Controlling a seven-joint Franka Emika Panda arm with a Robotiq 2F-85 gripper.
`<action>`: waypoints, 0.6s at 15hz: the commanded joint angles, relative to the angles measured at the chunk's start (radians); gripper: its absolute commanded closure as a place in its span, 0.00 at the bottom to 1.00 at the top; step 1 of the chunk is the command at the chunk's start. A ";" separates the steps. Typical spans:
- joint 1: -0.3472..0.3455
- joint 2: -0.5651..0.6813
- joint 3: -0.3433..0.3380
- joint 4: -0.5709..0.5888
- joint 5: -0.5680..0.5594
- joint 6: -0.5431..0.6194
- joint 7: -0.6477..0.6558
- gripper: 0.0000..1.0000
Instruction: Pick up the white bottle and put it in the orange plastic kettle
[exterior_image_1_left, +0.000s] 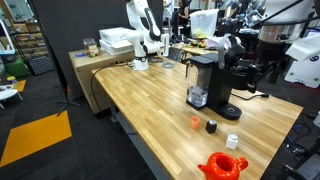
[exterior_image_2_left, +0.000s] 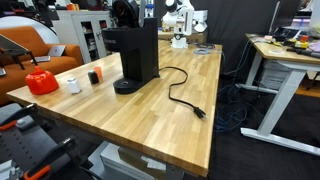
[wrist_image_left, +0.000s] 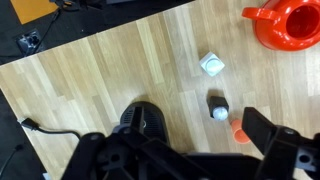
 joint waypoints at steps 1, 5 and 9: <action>0.055 0.004 -0.049 -0.008 0.023 0.024 -0.050 0.00; 0.106 0.002 -0.084 -0.015 0.078 0.034 -0.139 0.00; 0.142 0.010 -0.114 -0.031 0.139 0.056 -0.242 0.00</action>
